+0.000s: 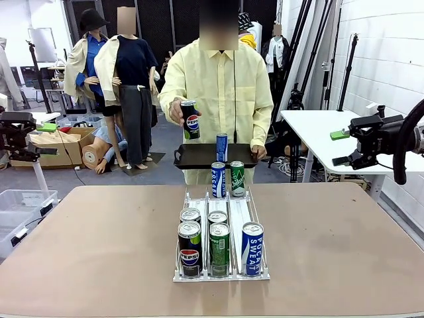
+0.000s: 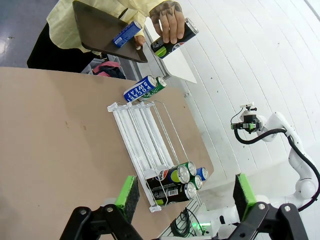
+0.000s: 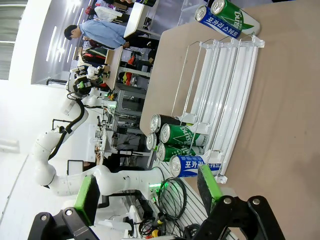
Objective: Retrieve and hand over the desired beverage to the person.
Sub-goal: Pick up another can of the same type that the person held from the Automatic Can Dispenser.
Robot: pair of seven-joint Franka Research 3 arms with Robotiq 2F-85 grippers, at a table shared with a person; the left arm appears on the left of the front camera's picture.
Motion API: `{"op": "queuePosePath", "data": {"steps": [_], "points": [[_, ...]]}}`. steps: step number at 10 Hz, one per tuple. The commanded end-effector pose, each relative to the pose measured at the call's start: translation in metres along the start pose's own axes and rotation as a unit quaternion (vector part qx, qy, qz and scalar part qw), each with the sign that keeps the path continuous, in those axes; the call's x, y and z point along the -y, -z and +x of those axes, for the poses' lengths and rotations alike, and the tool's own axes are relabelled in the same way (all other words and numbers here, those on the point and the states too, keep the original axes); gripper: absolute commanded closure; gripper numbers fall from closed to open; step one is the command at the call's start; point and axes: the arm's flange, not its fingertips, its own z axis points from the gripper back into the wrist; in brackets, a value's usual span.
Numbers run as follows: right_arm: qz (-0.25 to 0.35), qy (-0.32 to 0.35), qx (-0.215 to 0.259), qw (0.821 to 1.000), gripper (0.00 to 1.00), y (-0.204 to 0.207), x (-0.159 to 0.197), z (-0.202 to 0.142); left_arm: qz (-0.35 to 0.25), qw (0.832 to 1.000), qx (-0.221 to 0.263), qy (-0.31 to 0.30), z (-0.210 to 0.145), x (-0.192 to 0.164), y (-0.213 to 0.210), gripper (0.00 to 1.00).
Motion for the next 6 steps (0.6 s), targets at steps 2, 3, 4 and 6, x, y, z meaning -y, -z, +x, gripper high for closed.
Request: {"op": "queuePosePath", "data": {"steps": [2,3,4,6], "points": [[0.003,0.0,0.0,1.0,0.0,0.0003,-0.0004,-0.0011,-0.002,1.0,0.003,0.001,0.0003,0.0015,-0.0007,0.0],[0.003,0.0,0.0,1.0,0.0,0.0003,-0.0004,-0.0011,-0.002,1.0,0.003,0.001,0.0003,0.0015,-0.0007,0.0],[0.003,0.0,0.0,1.0,0.0,0.0003,-0.0004,-0.0011,-0.002,1.0,0.003,0.001,0.0003,0.0015,-0.0007,0.0],[0.003,0.0,0.0,1.0,0.0,0.0003,-0.0004,-0.0011,-0.002,1.0,0.003,0.001,0.0003,0.0015,-0.0007,0.0]]}}
